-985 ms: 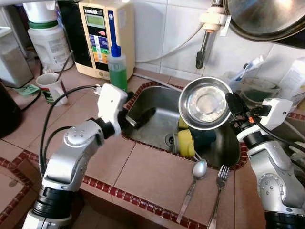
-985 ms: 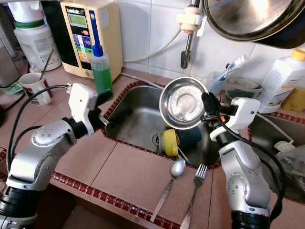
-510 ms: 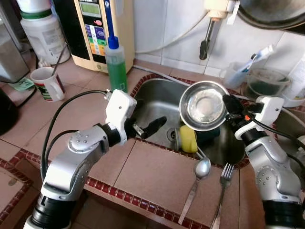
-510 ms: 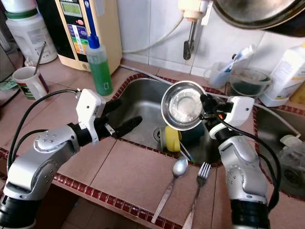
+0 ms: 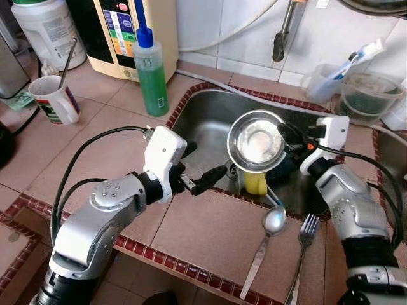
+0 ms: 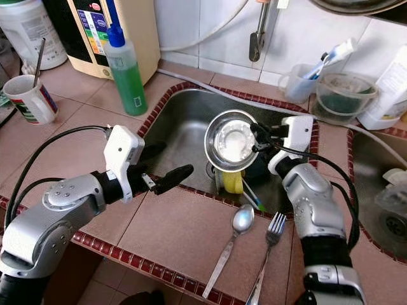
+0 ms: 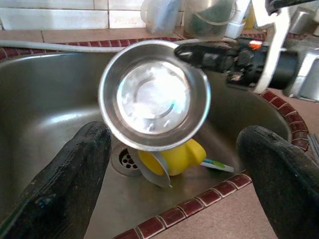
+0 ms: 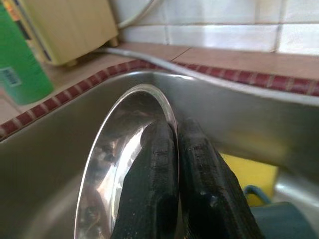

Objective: Kitchen organization

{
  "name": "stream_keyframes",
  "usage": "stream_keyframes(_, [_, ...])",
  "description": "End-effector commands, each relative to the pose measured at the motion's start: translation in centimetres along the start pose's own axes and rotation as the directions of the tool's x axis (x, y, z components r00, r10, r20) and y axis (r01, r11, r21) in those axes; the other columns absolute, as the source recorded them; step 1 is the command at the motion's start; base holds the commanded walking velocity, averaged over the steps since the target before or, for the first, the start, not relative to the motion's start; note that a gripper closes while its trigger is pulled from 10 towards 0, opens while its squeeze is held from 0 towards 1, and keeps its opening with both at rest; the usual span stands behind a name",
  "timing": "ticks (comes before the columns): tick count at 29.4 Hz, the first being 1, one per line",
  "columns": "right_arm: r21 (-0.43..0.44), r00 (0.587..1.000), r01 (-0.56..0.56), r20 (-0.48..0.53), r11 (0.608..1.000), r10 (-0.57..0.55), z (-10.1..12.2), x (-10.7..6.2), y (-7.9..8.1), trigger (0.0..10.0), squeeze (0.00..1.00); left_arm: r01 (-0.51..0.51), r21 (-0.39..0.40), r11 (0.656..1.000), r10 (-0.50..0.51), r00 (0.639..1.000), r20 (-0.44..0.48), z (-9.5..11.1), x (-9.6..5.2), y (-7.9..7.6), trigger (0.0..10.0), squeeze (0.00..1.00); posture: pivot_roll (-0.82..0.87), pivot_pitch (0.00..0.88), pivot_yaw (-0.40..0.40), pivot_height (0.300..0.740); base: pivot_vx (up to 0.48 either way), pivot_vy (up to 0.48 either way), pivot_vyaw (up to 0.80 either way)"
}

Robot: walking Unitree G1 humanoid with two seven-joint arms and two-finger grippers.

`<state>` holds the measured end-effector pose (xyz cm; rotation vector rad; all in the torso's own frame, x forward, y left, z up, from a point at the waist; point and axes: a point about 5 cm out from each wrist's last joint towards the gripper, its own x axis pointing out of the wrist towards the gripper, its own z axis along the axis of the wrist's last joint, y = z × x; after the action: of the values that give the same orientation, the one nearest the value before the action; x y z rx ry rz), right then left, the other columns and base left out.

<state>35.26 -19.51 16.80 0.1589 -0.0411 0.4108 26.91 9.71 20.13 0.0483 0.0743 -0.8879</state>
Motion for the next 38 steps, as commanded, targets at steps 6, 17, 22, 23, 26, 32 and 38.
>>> stream_keyframes(6, [-0.002, 0.995, -0.091, -0.027, 0.996, 0.091, -0.2, 0.8, 0.4, 10.0, 0.0, 0.015, 0.001, 1.0, -0.015, 1.0, -0.005, 0.5, -0.1, -0.6, 10.0, 0.0, 0.03, 0.198, 0.004, 0.731, 0.0, 0.0, 0.0])
stream_keyframes(17, [0.004, 0.99, -0.136, -0.03, 0.991, 0.136, 0.1, 1.1, -0.7, 10.0, 0.0, 0.038, 0.0, 0.999, -0.038, 0.999, -0.007, 0.9, -0.4, -1.0, 10.0, 0.0, 0.03, 0.173, 0.008, 0.731, 0.0, 0.0, 0.0])
stream_keyframes(22, [0.003, 0.992, -0.123, -0.031, 0.992, 0.123, 0.1, 1.1, -1.2, 10.0, 0.0, 0.062, 0.003, 0.998, -0.062, 0.998, -0.014, 0.8, -0.7, -1.4, 10.0, 0.0, 0.03, 0.172, 0.006, 0.731, 0.0, 0.0, 0.0])
stream_keyframes(23, [-0.001, 0.992, -0.119, -0.033, 0.993, 0.118, 0.0, 1.1, -1.4, 10.0, 0.0, 0.064, 0.002, 0.998, -0.064, 0.998, -0.015, 0.8, -0.7, -1.4, 10.0, 0.0, 0.03, 0.172, 0.004, 0.731, 0.0, 0.0, 0.0])
stream_keyframes(26, [-0.002, 0.993, -0.111, -0.036, 0.994, 0.11, 0.0, 1.2, -1.7, 10.0, 0.0, 0.069, 0.002, 0.998, -0.069, 0.997, -0.024, 0.7, -0.7, -1.5, 10.0, 0.0, 0.04, 0.172, 0.002, 0.731, 0.0, 0.0, 0.0])
stream_keyframes(32, [-0.008, 0.993, -0.111, -0.045, 0.994, 0.11, -0.1, 1.2, -1.9, 10.0, 0.94, 0.073, 0.002, 0.997, -0.073, 0.997, -0.027, 0.7, -0.7, -1.6, 10.0, 0.0, 0.04, 0.171, 0.0, 0.731, 0.0, 0.0, 0.0])
stream_keyframes(38, [0.01, 0.992, -0.114, -0.048, 0.993, 0.114, -0.1, 1.3, -2.1, 10.0, 1.0, 0.063, 0.013, 0.998, -0.062, 0.997, -0.034, 0.6, -0.5, -1.5, 10.0, 0.0, 0.04, 0.173, -0.009, 0.731, 0.0, 0.0, 0.0])
